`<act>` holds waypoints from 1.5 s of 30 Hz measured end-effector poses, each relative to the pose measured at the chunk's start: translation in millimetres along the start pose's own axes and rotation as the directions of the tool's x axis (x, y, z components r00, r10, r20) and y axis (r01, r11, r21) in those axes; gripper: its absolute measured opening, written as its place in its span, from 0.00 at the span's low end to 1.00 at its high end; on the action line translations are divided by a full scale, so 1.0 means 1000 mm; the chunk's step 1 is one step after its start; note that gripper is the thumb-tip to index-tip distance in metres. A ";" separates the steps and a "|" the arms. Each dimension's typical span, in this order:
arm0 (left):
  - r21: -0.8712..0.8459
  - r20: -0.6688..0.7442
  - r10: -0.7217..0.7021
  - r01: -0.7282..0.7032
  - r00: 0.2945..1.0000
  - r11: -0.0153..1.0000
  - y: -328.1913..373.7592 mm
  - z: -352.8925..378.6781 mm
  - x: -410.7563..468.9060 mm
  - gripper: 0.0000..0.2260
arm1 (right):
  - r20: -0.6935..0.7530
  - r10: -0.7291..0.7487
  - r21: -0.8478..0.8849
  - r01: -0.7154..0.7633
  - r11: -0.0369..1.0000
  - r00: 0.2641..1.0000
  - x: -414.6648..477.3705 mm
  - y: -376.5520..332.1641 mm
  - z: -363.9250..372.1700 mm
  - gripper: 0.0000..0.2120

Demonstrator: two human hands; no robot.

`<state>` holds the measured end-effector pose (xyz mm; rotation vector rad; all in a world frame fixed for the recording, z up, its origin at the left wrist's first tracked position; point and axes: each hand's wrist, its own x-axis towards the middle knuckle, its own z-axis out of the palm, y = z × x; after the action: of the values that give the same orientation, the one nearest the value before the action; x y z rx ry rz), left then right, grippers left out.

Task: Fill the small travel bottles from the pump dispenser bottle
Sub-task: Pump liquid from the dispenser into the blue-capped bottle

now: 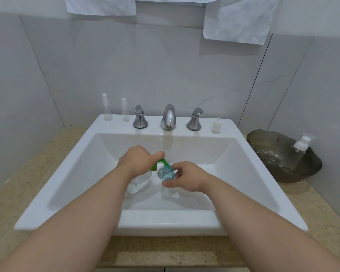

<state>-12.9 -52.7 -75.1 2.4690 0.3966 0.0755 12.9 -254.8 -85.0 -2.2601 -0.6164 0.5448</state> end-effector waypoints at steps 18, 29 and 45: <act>0.053 -0.010 -0.005 0.005 1.000 0.999 0.004 0.001 -0.007 0.30 | 0.032 0.009 -0.024 -0.008 1.000 0.999 -0.003 0.000 0.001 0.17; 0.060 0.013 0.017 -0.017 1.000 0.998 0.000 0.000 -0.009 0.41 | 0.028 0.020 -0.009 -0.019 1.000 0.999 -0.001 0.001 0.001 0.15; 0.085 -0.004 0.005 -0.004 1.000 0.996 0.008 0.002 -0.009 0.22 | 0.049 0.039 -0.020 -0.038 0.999 0.998 -0.002 0.001 0.001 0.17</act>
<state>-19.3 -62.7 -71.5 2.5538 0.4035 0.0672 10.9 -255.9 -86.4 -2.2862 -0.6059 0.6171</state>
